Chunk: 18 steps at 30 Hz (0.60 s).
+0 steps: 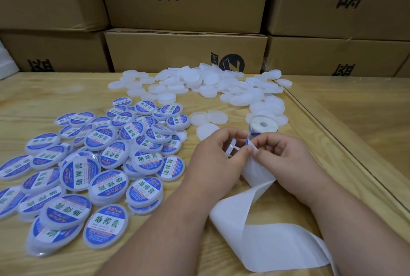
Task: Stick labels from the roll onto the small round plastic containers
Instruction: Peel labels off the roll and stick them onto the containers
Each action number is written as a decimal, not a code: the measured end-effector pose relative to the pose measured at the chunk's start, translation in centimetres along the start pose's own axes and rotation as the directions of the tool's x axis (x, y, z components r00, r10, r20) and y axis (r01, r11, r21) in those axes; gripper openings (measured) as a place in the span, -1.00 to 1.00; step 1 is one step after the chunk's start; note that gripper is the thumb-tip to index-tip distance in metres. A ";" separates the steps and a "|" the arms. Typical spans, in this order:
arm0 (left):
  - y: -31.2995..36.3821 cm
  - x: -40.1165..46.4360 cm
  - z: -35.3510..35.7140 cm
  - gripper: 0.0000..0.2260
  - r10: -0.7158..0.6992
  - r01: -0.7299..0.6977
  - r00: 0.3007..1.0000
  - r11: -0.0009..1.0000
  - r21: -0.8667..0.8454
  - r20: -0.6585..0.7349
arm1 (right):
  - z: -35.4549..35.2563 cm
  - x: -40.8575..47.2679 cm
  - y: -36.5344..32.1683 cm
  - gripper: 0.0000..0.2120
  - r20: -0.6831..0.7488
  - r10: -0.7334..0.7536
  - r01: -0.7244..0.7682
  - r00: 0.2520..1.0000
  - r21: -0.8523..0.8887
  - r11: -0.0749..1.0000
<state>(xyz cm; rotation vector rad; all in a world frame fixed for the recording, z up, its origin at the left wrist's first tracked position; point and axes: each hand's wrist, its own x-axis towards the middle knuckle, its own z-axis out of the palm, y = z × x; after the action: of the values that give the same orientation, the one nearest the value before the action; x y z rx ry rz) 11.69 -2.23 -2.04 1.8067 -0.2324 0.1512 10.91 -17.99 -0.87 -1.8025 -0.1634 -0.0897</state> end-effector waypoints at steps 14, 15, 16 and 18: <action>-0.2 0.1 0.0 -0.92 0.005 -0.005 1.000 1.000 0.027 -0.010 | -0.2 0.2 0.3 -0.78 0.013 -0.029 0.029 0.999 0.020 0.999; -0.2 0.1 0.0 -0.93 0.006 -0.006 1.000 0.999 0.035 -0.012 | -0.1 0.2 0.2 -0.80 0.020 -0.031 0.031 0.999 0.020 0.999; -0.3 0.1 0.1 -0.93 0.007 -0.006 1.000 0.999 0.038 -0.010 | -0.1 0.1 0.2 -0.84 0.024 -0.029 0.029 0.999 0.022 0.999; -0.3 0.1 0.1 -0.92 0.010 -0.010 1.000 0.999 0.031 -0.009 | -0.2 0.2 0.2 -0.84 0.021 -0.018 0.018 1.000 0.016 1.000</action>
<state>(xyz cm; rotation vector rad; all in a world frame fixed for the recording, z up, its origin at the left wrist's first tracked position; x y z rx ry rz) 11.84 -2.28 -2.37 1.8355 -0.2333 0.1709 11.09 -18.23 -0.95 -1.7872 -0.1945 -0.0823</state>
